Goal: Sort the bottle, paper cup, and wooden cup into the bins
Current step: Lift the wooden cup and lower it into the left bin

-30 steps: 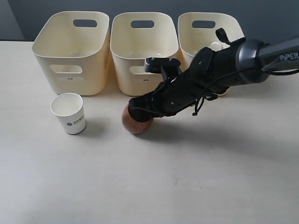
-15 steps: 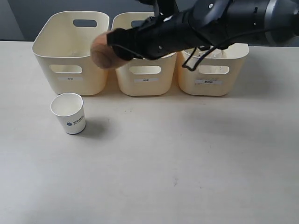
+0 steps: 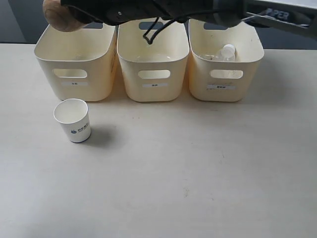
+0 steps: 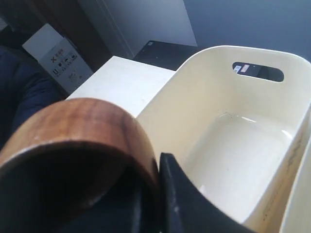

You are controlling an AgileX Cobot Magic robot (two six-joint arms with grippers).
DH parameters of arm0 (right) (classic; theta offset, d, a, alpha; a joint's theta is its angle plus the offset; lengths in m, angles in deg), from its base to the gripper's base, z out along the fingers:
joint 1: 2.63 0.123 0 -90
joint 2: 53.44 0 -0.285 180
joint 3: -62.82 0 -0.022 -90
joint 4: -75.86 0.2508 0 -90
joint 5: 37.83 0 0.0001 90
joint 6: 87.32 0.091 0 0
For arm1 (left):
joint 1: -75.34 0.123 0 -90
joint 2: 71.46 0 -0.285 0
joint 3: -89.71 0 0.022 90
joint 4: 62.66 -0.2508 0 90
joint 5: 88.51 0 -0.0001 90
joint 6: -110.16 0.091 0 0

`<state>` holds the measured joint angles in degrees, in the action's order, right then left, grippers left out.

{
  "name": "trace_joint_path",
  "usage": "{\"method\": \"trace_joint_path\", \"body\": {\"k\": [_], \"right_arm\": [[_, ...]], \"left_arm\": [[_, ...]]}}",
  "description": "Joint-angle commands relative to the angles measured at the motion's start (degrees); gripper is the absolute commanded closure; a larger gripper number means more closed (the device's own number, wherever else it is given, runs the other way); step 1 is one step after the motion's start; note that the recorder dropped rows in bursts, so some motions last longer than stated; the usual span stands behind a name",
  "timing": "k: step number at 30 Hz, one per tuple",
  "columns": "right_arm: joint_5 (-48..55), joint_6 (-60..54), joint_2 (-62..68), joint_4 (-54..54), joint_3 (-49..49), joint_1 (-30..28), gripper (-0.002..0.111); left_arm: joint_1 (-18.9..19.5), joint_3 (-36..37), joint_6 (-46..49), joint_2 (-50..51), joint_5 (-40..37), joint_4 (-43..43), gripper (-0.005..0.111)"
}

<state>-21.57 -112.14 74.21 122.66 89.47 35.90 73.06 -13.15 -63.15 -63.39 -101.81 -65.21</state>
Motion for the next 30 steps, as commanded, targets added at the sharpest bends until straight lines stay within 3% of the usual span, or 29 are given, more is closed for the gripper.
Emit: {"method": "trace_joint_path", "body": {"k": [1,14,17,21,22,30], "right_arm": [[-0.1,1.3,5.0,0.2,6.7,-0.1,0.108],[-10.6,0.9,12.9,-1.9,11.9,-0.1,0.104],[-10.6,0.9,13.5,-3.6,11.9,-0.1,0.087],[-10.4,0.9,13.9,-3.2,11.9,-0.1,0.049],[-10.4,0.9,14.0,-2.7,11.9,-0.1,0.045],[-7.3,0.9,14.0,-2.7,11.9,-0.1,0.064]], "left_arm": [[-0.2,0.1,-0.1,-0.3,0.0,0.0,0.107],[-0.2,0.1,-0.1,-0.3,0.0,0.0,0.107],[-0.2,0.1,-0.1,-0.3,0.0,0.0,0.107],[-0.2,0.1,-0.1,-0.3,0.0,0.0,0.107],[-0.2,0.1,-0.1,-0.3,0.0,0.0,0.107],[-0.2,0.1,-0.1,-0.3,0.0,0.0,0.107]]}}
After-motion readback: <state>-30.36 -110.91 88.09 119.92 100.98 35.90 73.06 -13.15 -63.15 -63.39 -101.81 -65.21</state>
